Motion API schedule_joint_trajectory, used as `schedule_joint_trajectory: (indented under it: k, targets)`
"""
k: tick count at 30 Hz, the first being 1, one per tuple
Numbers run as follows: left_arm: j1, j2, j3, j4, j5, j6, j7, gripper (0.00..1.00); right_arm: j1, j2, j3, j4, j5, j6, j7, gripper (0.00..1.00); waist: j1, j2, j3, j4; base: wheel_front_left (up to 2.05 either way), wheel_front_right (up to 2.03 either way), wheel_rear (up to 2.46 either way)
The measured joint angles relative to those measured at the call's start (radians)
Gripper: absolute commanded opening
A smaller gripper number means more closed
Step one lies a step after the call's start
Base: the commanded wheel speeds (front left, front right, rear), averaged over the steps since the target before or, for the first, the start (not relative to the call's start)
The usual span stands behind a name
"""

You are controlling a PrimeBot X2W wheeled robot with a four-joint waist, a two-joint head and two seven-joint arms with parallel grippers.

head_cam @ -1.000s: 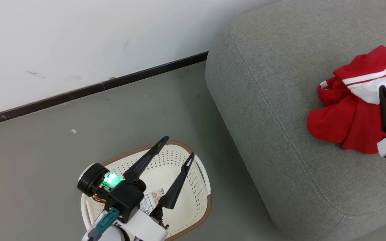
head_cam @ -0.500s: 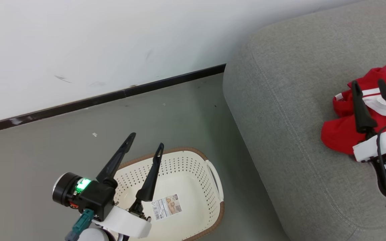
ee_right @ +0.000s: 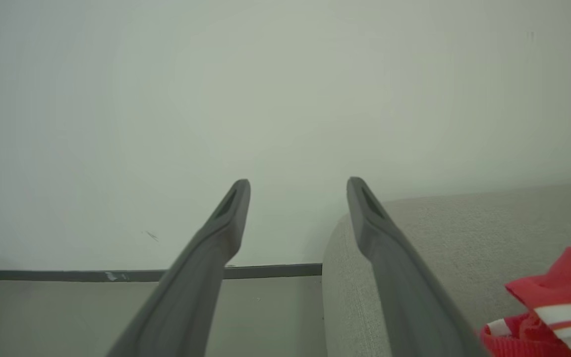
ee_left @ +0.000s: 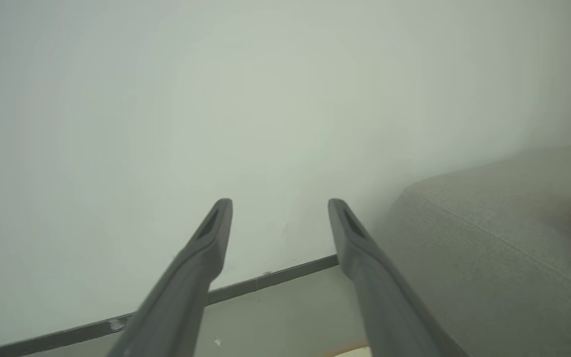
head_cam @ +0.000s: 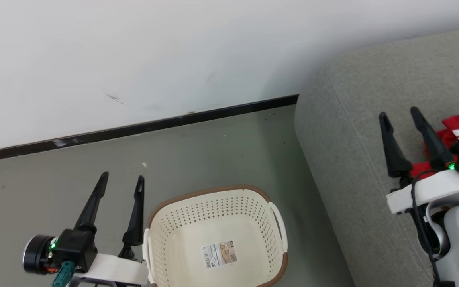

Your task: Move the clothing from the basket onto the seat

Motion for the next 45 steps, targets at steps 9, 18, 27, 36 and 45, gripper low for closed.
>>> schedule_joint_trajectory:
  k: [9,18,27,36,45]
  targets:
    - [0.081,-0.005,0.070,0.030,-0.028,0.033,0.000,1.00,0.099,0.073,0.012,-0.047,-0.074,0.000,0.000,1.00,0.0000,0.0000,-0.044,0.065,0.00,0.00,0.00]
    - [0.109,-0.016,0.114,0.031,-0.035,0.049,-0.001,1.00,0.202,0.107,-0.012,-0.087,-0.122,0.000,0.000,1.00,0.0000,0.0000,-0.088,0.114,0.00,0.00,0.00]
    - [0.131,-0.020,0.133,0.043,-0.037,0.046,-0.001,1.00,0.317,0.127,-0.040,-0.138,-0.159,0.000,0.000,1.00,0.0000,0.0000,-0.142,0.150,0.00,0.00,0.00]
    - [0.165,-0.016,0.130,0.065,-0.036,0.028,-0.001,1.00,0.388,0.128,-0.020,-0.170,-0.159,0.000,0.000,1.00,-0.0001,0.0000,-0.179,0.157,0.00,0.00,0.00]
    - [0.172,-0.016,0.130,0.070,-0.036,0.016,-0.001,1.00,0.412,0.128,-0.012,-0.202,-0.118,0.000,0.000,1.00,0.0000,0.0000,-0.181,0.153,0.00,0.00,0.00]
